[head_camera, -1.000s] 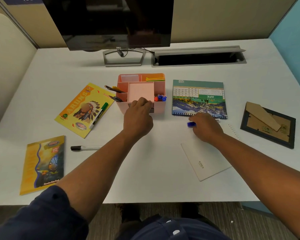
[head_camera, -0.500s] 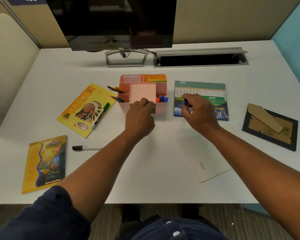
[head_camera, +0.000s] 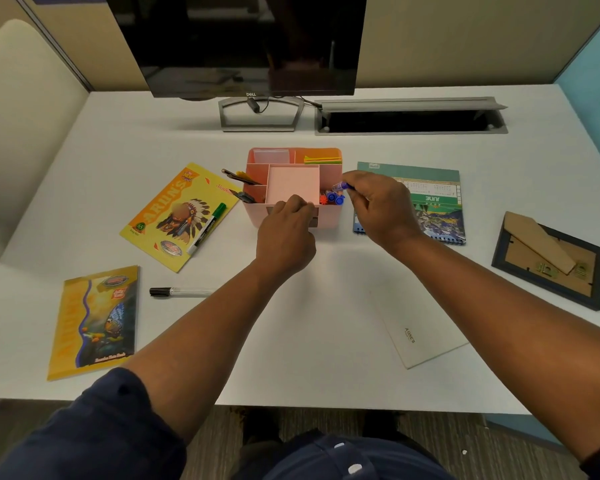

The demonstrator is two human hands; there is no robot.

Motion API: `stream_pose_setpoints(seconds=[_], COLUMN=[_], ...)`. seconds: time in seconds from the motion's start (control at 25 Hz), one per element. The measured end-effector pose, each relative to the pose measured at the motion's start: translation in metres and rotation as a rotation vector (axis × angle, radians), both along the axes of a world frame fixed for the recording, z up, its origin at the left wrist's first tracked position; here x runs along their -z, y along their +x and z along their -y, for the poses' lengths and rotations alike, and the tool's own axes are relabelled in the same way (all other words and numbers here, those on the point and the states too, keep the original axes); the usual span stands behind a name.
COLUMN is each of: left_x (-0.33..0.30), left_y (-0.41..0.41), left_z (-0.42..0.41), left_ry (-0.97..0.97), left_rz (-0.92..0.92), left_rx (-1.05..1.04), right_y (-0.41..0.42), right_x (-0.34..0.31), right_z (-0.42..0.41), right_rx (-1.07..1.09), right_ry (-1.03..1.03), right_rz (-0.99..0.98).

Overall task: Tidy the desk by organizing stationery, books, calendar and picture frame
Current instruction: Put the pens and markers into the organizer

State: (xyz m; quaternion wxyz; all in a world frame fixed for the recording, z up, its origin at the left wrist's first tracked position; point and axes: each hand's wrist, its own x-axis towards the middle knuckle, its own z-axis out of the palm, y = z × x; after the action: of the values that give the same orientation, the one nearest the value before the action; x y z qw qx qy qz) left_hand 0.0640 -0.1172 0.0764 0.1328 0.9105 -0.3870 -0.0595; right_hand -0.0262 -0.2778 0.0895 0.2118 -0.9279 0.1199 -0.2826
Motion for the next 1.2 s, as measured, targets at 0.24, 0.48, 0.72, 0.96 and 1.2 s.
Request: stream_pose_setpoints(seconds=[0.24,0.48,0.72,0.96,1.2], left_x=[0.0,0.001,0.01,0.046,0.057], left_y=[-0.002,-0.001,-0.001,0.004,0.037], left_z=[-0.001,-0.001,-0.013,-0.097,-0.159], left_ry=[-0.016,-0.019,-0.064,-0.044,0.263], left_rz=[0.009,0.0,-0.022,0.006,-0.172], left_rx=[-0.008,0.001,0.041,-0.002,-0.151], right_y=[0.01,0.003,-0.011,-0.012,-0.003], right_x=[0.011,0.019,0.039,0.063,0.083], right_z=[-0.006,-0.014,-0.027,-0.05,-0.073], right_rx=[0.078,0.121,0.029,-0.181,-0.263], right_ry=[0.075,0.099,-0.035,0.147,0.205], right_rz=[-0.266,-0.202,-0.097,-0.53,-0.816])
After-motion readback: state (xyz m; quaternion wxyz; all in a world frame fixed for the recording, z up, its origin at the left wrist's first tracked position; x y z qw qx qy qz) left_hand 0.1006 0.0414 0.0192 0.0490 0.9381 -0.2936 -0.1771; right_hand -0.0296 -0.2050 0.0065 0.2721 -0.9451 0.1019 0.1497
